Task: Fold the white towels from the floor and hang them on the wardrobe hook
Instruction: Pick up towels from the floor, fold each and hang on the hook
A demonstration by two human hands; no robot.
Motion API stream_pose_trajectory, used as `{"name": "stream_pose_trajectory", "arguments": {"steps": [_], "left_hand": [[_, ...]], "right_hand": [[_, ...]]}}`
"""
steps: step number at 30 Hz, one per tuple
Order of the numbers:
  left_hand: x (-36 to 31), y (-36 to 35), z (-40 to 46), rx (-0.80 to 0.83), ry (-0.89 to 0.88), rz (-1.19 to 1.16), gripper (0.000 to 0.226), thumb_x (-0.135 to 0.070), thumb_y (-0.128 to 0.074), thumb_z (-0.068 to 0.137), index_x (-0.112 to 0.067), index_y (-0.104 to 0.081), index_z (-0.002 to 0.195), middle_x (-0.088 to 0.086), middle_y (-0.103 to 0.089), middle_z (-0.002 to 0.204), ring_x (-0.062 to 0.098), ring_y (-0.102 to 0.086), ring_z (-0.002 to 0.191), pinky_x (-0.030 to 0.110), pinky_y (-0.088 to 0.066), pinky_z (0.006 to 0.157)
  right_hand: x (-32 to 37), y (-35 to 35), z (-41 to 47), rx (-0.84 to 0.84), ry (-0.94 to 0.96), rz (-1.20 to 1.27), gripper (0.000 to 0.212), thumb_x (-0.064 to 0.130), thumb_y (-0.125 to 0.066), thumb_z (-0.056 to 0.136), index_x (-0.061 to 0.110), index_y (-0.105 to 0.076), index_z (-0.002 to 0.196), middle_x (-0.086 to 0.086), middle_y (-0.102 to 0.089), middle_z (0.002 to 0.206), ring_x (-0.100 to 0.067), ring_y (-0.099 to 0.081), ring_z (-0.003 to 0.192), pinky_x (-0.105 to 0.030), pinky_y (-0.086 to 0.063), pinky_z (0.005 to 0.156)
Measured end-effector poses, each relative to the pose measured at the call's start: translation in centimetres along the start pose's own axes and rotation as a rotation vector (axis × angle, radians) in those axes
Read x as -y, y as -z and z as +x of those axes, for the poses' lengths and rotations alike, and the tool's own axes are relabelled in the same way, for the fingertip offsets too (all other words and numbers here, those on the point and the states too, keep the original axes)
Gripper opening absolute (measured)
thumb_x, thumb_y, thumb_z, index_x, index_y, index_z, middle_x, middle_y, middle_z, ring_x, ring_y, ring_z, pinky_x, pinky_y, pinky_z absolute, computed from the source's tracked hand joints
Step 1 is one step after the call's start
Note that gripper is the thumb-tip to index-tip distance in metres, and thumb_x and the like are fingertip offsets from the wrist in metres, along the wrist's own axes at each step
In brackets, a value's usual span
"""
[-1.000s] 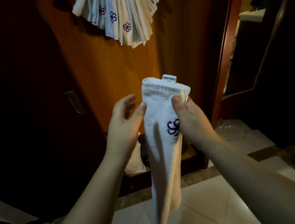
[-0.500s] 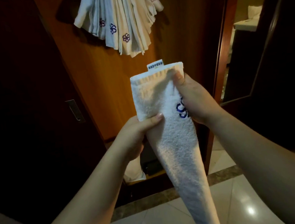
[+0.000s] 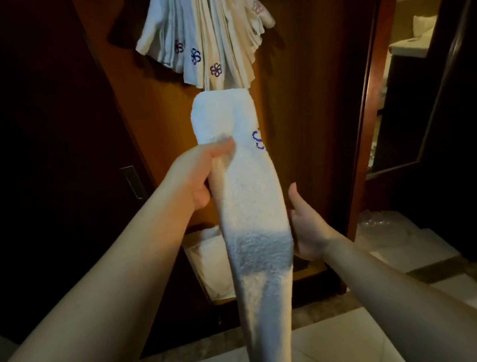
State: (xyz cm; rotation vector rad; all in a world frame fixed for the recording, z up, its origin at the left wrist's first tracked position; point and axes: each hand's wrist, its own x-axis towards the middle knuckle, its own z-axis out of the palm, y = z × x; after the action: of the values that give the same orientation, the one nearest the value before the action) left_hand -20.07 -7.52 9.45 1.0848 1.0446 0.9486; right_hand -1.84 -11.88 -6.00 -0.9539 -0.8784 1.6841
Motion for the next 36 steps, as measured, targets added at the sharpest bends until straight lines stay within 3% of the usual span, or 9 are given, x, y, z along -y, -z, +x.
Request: {"name": "stream_pose_trajectory", "arguments": {"steps": [4,9,13,17,19,24,28,32,36], "left_hand": [[-1.0,0.5,0.5,-0.062,0.001,0.040,0.027,-0.023,-0.077,0.086,-0.009,-0.068,0.108,0.005,-0.079,0.088,0.023,-0.077,0.077,0.036,-0.056,0.065],[-2.3,1.8,0.8,-0.115,-0.007,0.034,0.023,-0.020,-0.076,0.087,-0.010,-0.067,0.106,0.005,-0.078,0.085,0.024,-0.076,0.074,0.039,-0.057,0.066],[-3.0,2.9,1.3,-0.085,0.022,0.043,0.029,-0.019,-0.075,0.088,-0.010,-0.065,0.114,0.007,-0.078,0.093,0.027,-0.077,0.081,0.039,-0.060,0.062],[-4.0,3.4,2.0,-0.078,0.012,0.013,0.031,-0.018,-0.074,0.089,-0.009,-0.063,0.116,0.011,-0.078,0.093,0.029,-0.076,0.080,0.044,-0.060,0.055],[-4.5,3.4,2.4,-0.073,0.000,0.011,0.034,-0.017,-0.073,0.088,-0.009,-0.061,0.119,0.012,-0.078,0.095,0.030,-0.076,0.081,0.046,-0.060,0.057],[-5.4,2.5,3.1,-0.041,-0.015,0.006,0.025,-0.014,-0.071,0.091,-0.011,-0.059,0.112,0.012,-0.077,0.091,0.031,-0.076,0.080,0.048,-0.061,0.058],[-5.4,1.8,4.0,-0.050,0.002,0.003,0.020,-0.013,-0.070,0.091,-0.011,-0.058,0.106,0.013,-0.077,0.091,0.031,-0.076,0.080,0.049,-0.062,0.061],[-4.5,2.1,5.0,-0.079,0.074,0.030,0.033,-0.015,-0.074,0.088,-0.011,-0.055,0.114,0.016,-0.076,0.101,0.034,-0.076,0.082,0.053,-0.062,0.066],[-2.6,2.8,6.1,-0.093,0.123,0.019,0.025,-0.024,-0.071,0.092,-0.009,-0.054,0.104,0.015,-0.077,0.090,0.031,-0.076,0.079,0.046,-0.062,0.060]], "right_hand": [[-0.7,-0.5,-0.2,0.120,0.048,-0.160,0.077,0.070,-0.087,0.055,0.024,-0.076,0.116,-0.004,-0.073,0.121,-0.024,-0.066,0.118,-0.042,-0.052,0.100],[-1.0,-1.3,-0.3,0.149,-0.014,-0.437,0.066,0.040,-0.089,0.067,0.010,-0.067,0.121,-0.008,-0.074,0.118,-0.028,-0.070,0.112,-0.050,-0.051,0.104],[-0.2,-1.6,-1.0,0.147,-0.029,-0.495,0.070,0.052,-0.088,0.067,0.011,-0.068,0.119,-0.006,-0.075,0.115,-0.025,-0.071,0.109,-0.039,-0.058,0.093],[0.7,-1.6,-1.1,0.146,-0.025,-0.305,0.063,0.049,-0.090,0.062,0.008,-0.076,0.108,-0.010,-0.076,0.110,-0.024,-0.073,0.103,-0.030,-0.058,0.080],[1.3,-1.6,-1.5,0.220,-0.047,-0.159,0.051,0.042,-0.091,0.066,0.012,-0.080,0.105,-0.011,-0.075,0.111,-0.024,-0.072,0.104,-0.031,-0.058,0.081],[2.2,-1.6,-2.2,0.335,-0.160,0.011,0.059,0.033,-0.100,0.052,0.010,-0.081,0.104,-0.013,-0.074,0.115,-0.027,-0.071,0.110,-0.038,-0.059,0.086],[3.1,-1.5,-3.1,0.365,-0.260,-0.032,0.064,0.030,-0.103,0.044,0.010,-0.082,0.100,-0.012,-0.077,0.106,-0.026,-0.074,0.100,-0.037,-0.060,0.080],[3.8,-1.8,-3.7,0.417,-0.290,-0.154,0.086,0.034,-0.103,0.044,0.007,-0.066,0.118,-0.010,-0.076,0.107,-0.025,-0.073,0.101,-0.036,-0.060,0.081],[5.0,-2.6,-4.2,0.480,-0.261,-0.161,0.063,0.044,-0.097,0.057,0.012,-0.079,0.109,-0.009,-0.074,0.117,-0.025,-0.069,0.112,-0.037,-0.056,0.093]]}}
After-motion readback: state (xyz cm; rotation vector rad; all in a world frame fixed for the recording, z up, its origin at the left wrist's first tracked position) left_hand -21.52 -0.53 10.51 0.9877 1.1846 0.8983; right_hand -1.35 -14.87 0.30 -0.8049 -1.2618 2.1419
